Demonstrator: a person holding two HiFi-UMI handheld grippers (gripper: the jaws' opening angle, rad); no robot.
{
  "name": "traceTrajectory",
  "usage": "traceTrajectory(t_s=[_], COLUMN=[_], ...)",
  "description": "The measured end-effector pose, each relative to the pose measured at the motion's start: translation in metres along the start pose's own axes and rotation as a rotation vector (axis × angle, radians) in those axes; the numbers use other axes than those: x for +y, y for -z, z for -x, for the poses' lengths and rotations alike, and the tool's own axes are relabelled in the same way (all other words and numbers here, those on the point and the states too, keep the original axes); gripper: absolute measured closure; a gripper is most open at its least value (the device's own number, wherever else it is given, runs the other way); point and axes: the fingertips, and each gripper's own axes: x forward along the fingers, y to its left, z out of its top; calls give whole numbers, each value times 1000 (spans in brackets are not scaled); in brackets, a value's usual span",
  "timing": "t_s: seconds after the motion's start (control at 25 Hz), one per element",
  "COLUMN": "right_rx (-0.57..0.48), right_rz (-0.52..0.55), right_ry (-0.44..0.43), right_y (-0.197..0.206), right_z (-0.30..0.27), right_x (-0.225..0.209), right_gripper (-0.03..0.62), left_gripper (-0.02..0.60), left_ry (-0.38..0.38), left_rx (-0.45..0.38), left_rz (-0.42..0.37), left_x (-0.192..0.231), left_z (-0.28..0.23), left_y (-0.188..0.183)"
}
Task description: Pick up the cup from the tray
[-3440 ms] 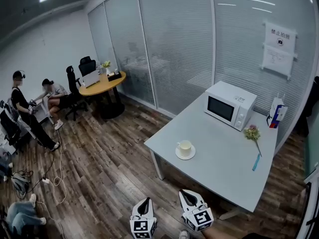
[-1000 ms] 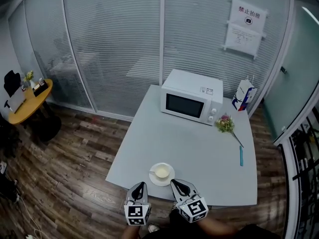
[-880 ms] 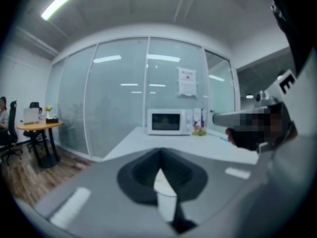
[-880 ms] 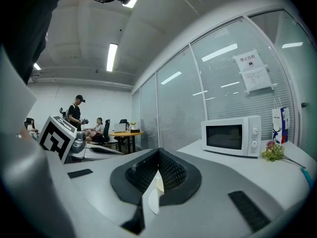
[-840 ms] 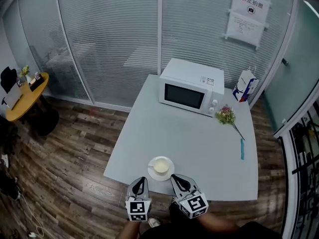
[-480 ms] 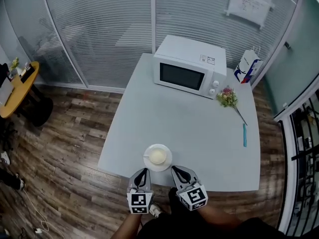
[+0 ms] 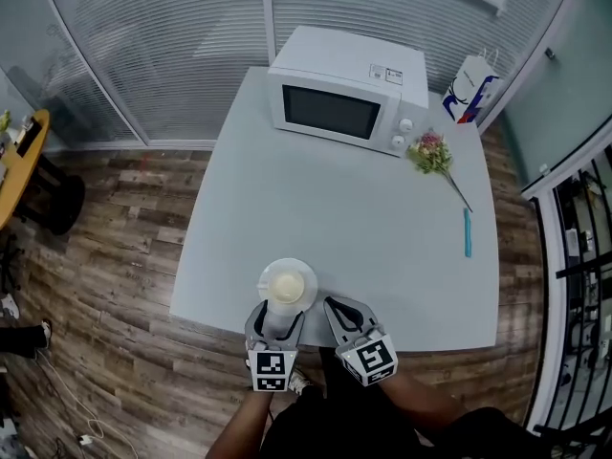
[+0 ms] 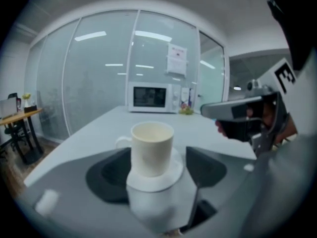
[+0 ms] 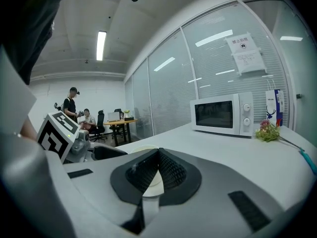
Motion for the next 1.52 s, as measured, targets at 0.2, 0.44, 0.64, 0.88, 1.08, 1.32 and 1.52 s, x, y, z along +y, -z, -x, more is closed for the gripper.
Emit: traceTrajectory(t_s=[0.2, 0.44, 0.64, 0.88, 1.08, 1.32, 1.52], right_rx=[2, 17, 21, 23, 12, 1, -25], right_rz=[-8, -15, -6, -5, 13, -1, -1], right_ry=[-1, -17, -45, -60, -58, -31, -19], right_y=[1, 5, 6, 7, 3, 0, -6], right_z=[-5, -6, -7, -8, -6, 3, 8], right_x=[-8, -13, -11, -14, -19, -21, -16], right_gripper=[591, 591, 591, 591, 591, 591, 591], left_gripper=[170, 156, 155, 158, 163, 163, 163], left_ry=[11, -19, -40, -75, -72, -63, -60], left_rx=[0, 19, 47, 38, 35, 13, -34], left_rz=[-12, -17, -18, -36, -38, -36, -35], left_x=[0, 7, 12, 18, 17, 13, 7], left_z=[-22, -43, -56, -62, -63, -53, -34], left_y=[-1, -1, 5, 6, 7, -1, -19])
